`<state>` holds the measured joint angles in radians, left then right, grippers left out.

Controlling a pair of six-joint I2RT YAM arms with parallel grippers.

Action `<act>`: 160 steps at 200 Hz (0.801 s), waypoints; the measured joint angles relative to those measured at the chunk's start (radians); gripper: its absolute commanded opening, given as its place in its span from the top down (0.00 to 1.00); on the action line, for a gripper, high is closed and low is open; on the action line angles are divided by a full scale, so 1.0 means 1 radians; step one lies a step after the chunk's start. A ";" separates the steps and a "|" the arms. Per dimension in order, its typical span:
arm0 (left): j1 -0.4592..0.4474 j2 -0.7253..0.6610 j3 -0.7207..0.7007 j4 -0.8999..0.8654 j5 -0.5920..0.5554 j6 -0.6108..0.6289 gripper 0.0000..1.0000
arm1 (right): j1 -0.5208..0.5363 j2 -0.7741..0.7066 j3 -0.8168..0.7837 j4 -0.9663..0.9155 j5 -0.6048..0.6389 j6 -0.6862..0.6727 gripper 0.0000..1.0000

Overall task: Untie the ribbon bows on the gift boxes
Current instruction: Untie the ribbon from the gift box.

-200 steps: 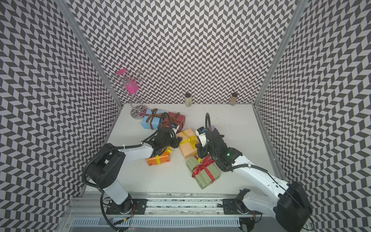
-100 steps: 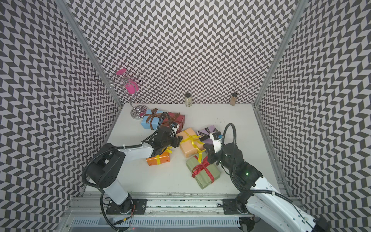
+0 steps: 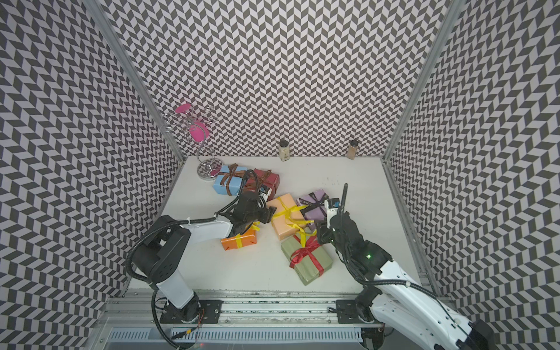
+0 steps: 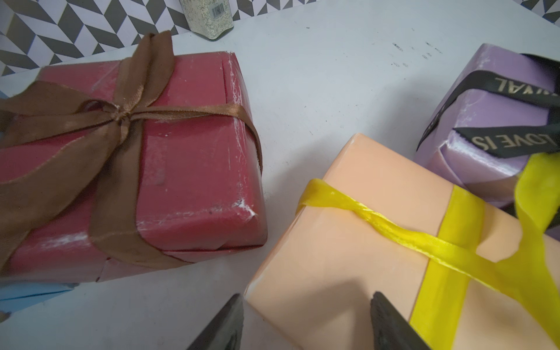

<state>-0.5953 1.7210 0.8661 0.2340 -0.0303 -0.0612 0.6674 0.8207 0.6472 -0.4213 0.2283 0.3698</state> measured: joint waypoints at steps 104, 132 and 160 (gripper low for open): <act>0.000 -0.002 0.000 -0.002 0.000 0.001 0.33 | 0.000 0.444 0.200 0.085 -0.260 -0.237 0.59; 0.000 -0.005 0.000 -0.005 0.000 0.002 0.33 | 0.000 0.548 0.220 0.118 -0.315 -0.268 0.60; 0.000 -0.010 -0.002 -0.012 -0.001 0.006 0.33 | 0.000 0.611 0.222 0.137 -0.351 -0.280 0.56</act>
<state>-0.5953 1.7107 0.8642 0.2222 -0.0315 -0.0551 0.6674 1.4319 0.8688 -0.2840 -0.1223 0.0898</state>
